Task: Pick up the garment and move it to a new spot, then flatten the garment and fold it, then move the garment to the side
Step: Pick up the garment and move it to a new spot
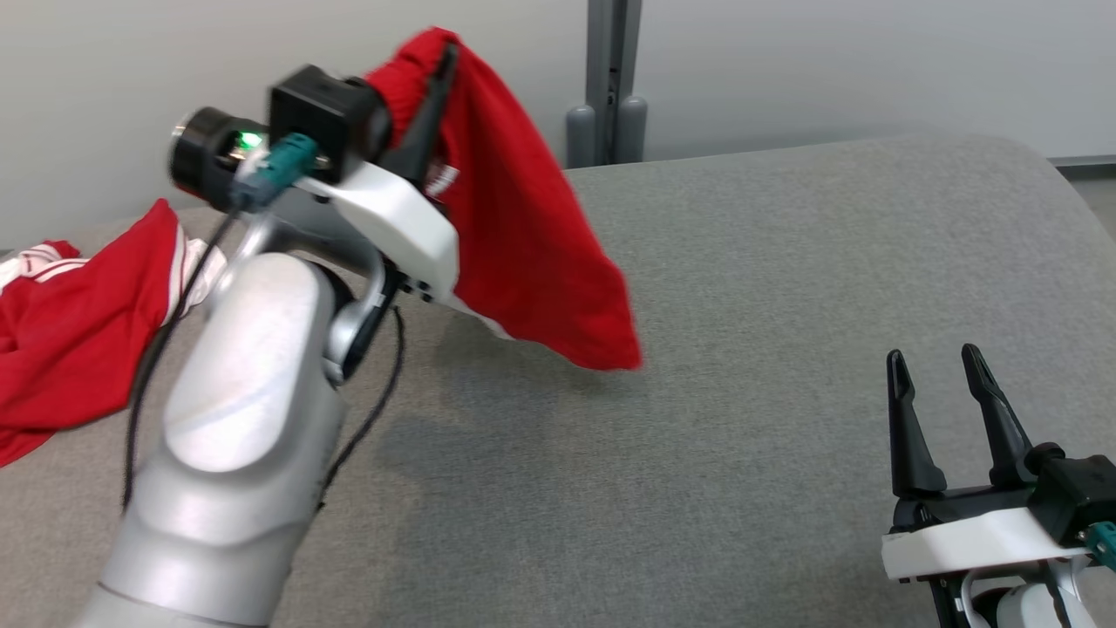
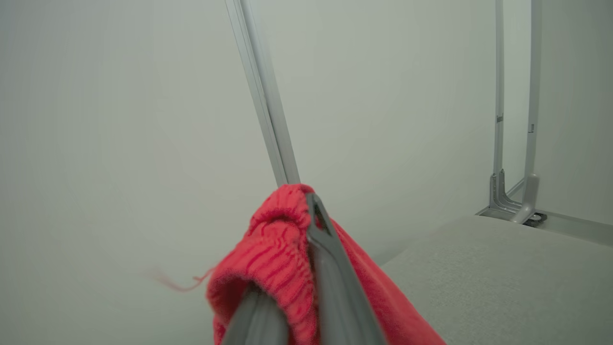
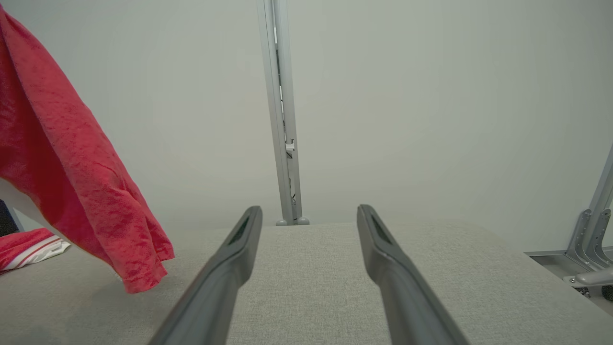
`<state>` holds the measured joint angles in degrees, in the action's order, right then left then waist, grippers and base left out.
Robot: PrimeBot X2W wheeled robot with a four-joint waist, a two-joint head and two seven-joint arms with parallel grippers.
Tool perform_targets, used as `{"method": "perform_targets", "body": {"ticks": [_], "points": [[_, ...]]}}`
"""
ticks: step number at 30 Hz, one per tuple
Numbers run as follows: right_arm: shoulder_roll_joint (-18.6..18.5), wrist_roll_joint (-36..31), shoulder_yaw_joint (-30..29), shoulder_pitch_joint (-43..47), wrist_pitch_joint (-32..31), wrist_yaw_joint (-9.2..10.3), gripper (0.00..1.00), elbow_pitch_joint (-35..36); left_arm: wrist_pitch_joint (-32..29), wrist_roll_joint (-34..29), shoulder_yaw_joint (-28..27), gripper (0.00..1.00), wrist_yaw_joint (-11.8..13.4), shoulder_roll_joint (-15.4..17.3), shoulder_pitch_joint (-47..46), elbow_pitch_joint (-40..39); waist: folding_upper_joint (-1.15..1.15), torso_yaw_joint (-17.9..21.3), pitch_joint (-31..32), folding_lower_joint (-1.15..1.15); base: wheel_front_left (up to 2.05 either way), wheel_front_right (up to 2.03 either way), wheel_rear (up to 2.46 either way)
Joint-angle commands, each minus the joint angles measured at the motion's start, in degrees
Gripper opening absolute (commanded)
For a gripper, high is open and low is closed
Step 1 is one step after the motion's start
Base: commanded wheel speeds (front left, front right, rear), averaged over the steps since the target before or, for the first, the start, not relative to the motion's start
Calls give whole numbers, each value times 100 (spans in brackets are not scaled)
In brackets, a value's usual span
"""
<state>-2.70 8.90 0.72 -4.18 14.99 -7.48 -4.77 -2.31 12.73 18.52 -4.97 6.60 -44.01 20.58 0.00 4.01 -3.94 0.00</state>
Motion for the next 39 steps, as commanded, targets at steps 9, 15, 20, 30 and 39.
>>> {"method": "perform_targets", "body": {"ticks": [9, 15, 20, 30, 39], "points": [[-36, 121, 132, -169, 30, -3, 100, -10, 631, 148, 806, 0, -75, -334, -488, 514, 0, 598, -302, 0, 0, 0, 0], [-35, 145, 193, -237, 30, -3, 100, -16, 1358, 380, 1235, 0, -57, -354, -750, 895, 0, 826, -483, 0, 0, 0, 0], [-36, 149, 195, -258, 30, -3, 100, 12, 1519, 664, 1539, 0, 30, -357, -640, 1177, 0, 876, -600, 0, 0, 0, 0], [-35, 89, 98, -293, 30, -3, 100, 13, 1697, 1011, 1604, 0, 278, -275, 119, 2206, 0, 755, -757, 0, 0, 0, 0], [-35, 73, 81, -224, 30, -3, 100, -52, 1744, 1280, 1295, 0, 441, -83, 793, 2794, 0, 535, -636, 0, 0, 0, 0]]}}
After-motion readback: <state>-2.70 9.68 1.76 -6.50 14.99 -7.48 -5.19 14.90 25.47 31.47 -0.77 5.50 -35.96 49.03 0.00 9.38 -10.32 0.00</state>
